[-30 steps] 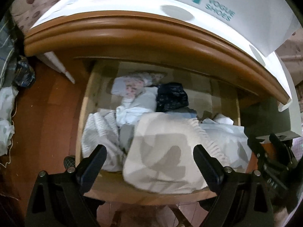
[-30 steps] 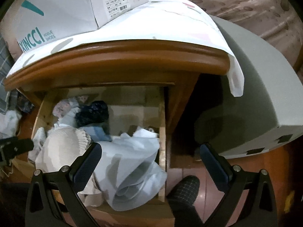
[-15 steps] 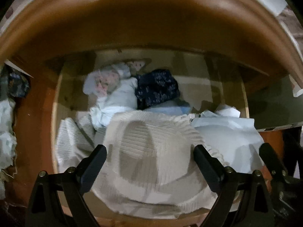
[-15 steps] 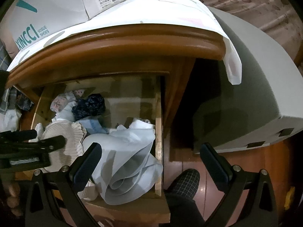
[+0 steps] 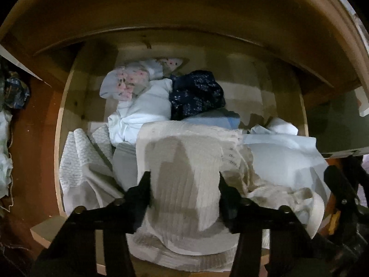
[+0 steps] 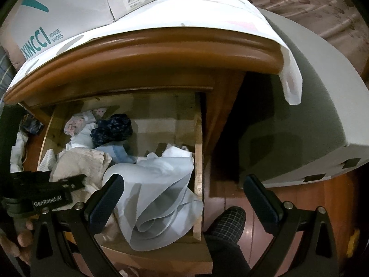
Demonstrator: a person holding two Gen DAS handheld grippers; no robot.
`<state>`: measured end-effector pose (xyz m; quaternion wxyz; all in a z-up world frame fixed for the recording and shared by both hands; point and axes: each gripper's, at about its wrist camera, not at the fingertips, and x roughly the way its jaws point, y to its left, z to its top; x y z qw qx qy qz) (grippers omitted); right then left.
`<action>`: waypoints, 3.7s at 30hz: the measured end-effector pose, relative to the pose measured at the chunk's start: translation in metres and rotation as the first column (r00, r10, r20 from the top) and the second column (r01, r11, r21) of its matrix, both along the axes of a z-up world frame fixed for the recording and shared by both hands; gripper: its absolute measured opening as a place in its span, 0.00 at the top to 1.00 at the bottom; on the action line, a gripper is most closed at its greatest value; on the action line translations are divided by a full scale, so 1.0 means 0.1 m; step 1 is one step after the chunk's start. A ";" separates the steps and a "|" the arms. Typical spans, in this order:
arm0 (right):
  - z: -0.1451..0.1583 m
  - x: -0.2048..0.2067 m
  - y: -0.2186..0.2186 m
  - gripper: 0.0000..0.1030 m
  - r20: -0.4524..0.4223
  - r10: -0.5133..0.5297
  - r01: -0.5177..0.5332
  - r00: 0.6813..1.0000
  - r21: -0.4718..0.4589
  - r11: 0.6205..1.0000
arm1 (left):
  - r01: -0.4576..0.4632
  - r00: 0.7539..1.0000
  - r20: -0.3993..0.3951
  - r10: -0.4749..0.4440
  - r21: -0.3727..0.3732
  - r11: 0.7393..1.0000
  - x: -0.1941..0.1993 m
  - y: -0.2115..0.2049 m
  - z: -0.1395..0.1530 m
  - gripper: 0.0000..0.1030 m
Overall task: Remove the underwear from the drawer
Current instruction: 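Reach into the drawer and grasp the cream lace knit garment with the left gripper, then grasp the white cloth in the drawer with the right gripper while the left holds the cream garment, then lift the white cloth with the right gripper and release it into the open white box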
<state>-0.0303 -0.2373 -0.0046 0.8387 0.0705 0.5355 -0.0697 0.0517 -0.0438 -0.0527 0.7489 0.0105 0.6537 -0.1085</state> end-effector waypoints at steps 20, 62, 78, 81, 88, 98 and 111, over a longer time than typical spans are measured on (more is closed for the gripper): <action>-0.07 0.02 0.13 0.00 0.010 0.045 -0.046 0.999 0.153 0.987 | -0.019 1.000 -0.001 0.019 -0.203 0.979 -0.10 0.48 0.55 0.63; -0.76 0.45 0.61 0.74 -0.380 0.265 -0.245 0.886 0.101 0.964 | -0.068 0.988 0.132 0.080 -0.092 0.993 -0.15 1.12 0.84 0.63; 0.12 0.32 0.42 0.85 -0.216 0.220 -0.198 0.951 0.120 0.973 | -0.079 0.981 0.173 0.093 -0.089 0.993 -0.30 1.10 0.92 0.62; 0.27 0.25 0.46 0.85 -0.200 0.230 -0.210 0.952 0.117 0.971 | -0.075 0.978 0.189 0.089 -0.081 0.994 -0.34 1.09 0.95 0.62; 0.58 0.11 0.54 0.86 -0.159 0.249 -0.234 0.955 0.110 0.966 | -0.079 0.972 0.217 0.093 -0.073 0.994 -0.41 1.12 1.04 0.62; 1.09 -0.02 0.51 0.86 -0.066 0.251 -0.243 0.966 0.105 0.964 | -0.084 0.964 0.247 0.101 -0.079 0.993 -0.51 1.13 1.17 0.62; 2.22 -0.01 0.39 0.86 0.149 0.213 -0.224 0.966 0.060 0.973 | -0.072 0.950 0.299 0.087 -0.061 0.996 -0.64 1.15 1.32 0.62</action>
